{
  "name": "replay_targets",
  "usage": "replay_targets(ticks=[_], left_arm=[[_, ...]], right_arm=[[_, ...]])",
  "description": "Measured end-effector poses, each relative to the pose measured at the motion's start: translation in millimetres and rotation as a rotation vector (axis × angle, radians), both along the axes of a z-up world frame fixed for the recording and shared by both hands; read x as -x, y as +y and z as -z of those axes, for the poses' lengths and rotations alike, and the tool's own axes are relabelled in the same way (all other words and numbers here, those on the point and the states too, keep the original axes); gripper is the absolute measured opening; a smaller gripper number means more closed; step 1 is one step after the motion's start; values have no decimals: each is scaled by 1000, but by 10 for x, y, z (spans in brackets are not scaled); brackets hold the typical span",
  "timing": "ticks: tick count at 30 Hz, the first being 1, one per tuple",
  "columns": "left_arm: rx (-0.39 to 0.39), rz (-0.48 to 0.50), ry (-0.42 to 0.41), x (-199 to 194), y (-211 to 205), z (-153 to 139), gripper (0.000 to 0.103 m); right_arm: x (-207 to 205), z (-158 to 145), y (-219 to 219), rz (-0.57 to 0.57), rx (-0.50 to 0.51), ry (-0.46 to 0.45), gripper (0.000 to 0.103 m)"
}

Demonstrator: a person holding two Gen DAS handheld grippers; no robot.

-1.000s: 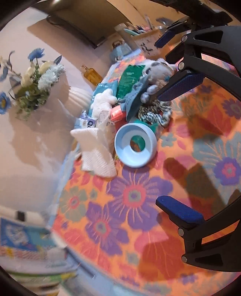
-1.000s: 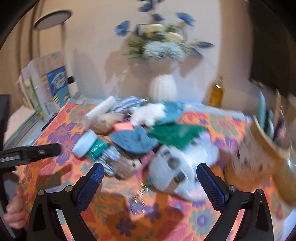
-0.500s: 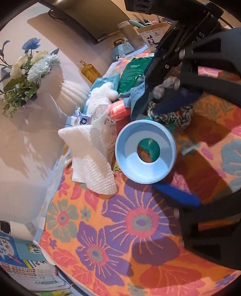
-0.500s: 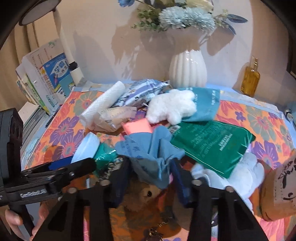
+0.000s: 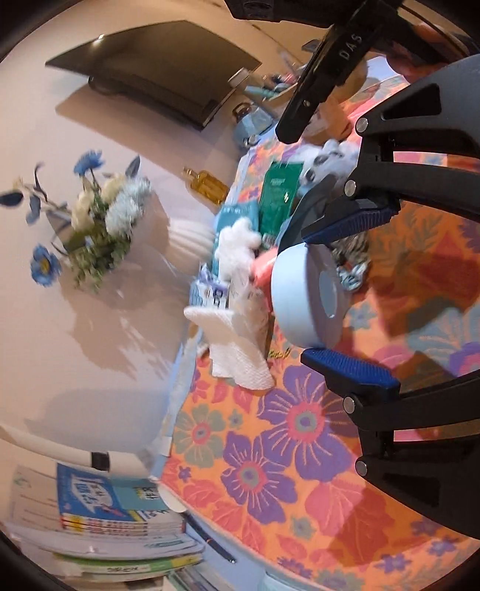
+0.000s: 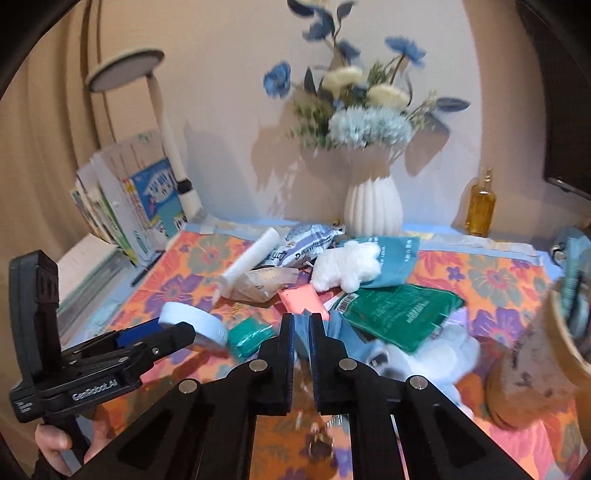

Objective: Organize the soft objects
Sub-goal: 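Grasp the light blue cup with the left tool while the right tool grasps the blue-grey cloth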

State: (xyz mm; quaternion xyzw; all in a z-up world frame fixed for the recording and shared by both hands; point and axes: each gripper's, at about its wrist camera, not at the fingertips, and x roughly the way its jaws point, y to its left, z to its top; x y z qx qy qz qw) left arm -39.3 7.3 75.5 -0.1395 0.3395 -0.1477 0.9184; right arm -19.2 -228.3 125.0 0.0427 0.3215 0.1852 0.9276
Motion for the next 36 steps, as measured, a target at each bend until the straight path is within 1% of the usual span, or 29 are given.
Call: replay_targets(ticks=[1, 2, 3, 5, 6, 7, 9, 10, 11, 13, 14, 16, 18, 19, 20, 21, 23, 24, 25, 26, 27, 28, 29, 30, 31, 32, 33, 35, 36], left_arm=[[-1, 8, 0, 56, -19, -5, 26], [-2, 26, 8, 111, -39, 3, 11], [5, 46, 27, 170, -38, 34, 8], [5, 56, 55, 245, -54, 109, 8], [-10, 57, 72, 265, -64, 171, 14], [-18, 54, 95, 276, -67, 230, 23], [-20, 35, 165, 247, -35, 382, 35], [-17, 40, 176, 242, -24, 422, 42], [-16, 48, 182, 243, -23, 445, 47], [-24, 84, 183, 255, -77, 449, 87], [-24, 111, 165, 272, -122, 428, 92], [-32, 157, 128, 305, -224, 388, 96], [-81, 185, 145, 254, -390, 383, 97], [-109, 199, 154, 233, -476, 402, 97], [-158, 216, 163, 207, -600, 427, 97], [-183, 224, 162, 199, -660, 443, 97], [-220, 226, 169, 177, -765, 504, 95], [-231, 226, 190, 149, -794, 542, 86], [-224, 232, 204, 131, -806, 568, 70], [-185, 259, 212, 126, -794, 573, 64], [-179, 256, 196, 145, -781, 549, 59], [-189, 254, 188, 160, -783, 537, 52], [-204, 252, 174, 189, -781, 520, 49], [-202, 249, 157, 226, -763, 491, 38], [-197, 238, 146, 250, -727, 463, 12], [-166, 255, 164, 251, -691, 450, 5], [-137, 260, 171, 252, -671, 431, 5], [-149, 264, 167, 310, -654, 388, 5], [-156, 268, 174, 340, -652, 390, 9]], right_arm=[[77, -21, -38, -5, -9, 1, 7], [149, -20, -80, -8, -20, 10, 7], [209, -11, -114, -14, -30, 24, 7], [294, 42, -132, -32, -22, 47, 9], [313, 84, -106, -28, 3, 56, 15], [277, 130, -60, -22, 38, 75, 21], [198, 213, -8, -32, 60, 93, 67], [149, 242, 33, -37, 67, 85, 73], [94, 266, 76, -38, 78, 76, 74], [-49, 325, 152, -54, 100, 92, 73], [-138, 358, 181, -62, 98, 109, 73], [-306, 413, 229, -82, 85, 139, 68], [-463, 486, 286, -67, 115, 169, 55], [-526, 527, 305, -60, 127, 189, 51], [-589, 581, 307, -57, 127, 214, 42], [-631, 616, 293, -60, 111, 234, 38], [-662, 647, 237, -69, 64, 249, 21], [-645, 634, 209, -63, 58, 236, 14], [-624, 610, 195, -58, 57, 223, 10], [-590, 577, 170, -56, 50, 204, 4], [-555, 534, 142, -53, 45, 189, 4], [-510, 496, 100, -47, 35, 177, 4], [-488, 447, 77, -44, 23, 171, 3], [-455, 395, 40, -40, 8, 158, 3], [-397, 330, -14, -32, -8, 141, 3], [-334, 258, -65, -28, -27, 127, 3], [-255, 186, -116, -25, -46, 112, 3], [-31, 43, -256, -16, -68, 76, 3], [37, 0, -287, -12, -65, 64, 3]])
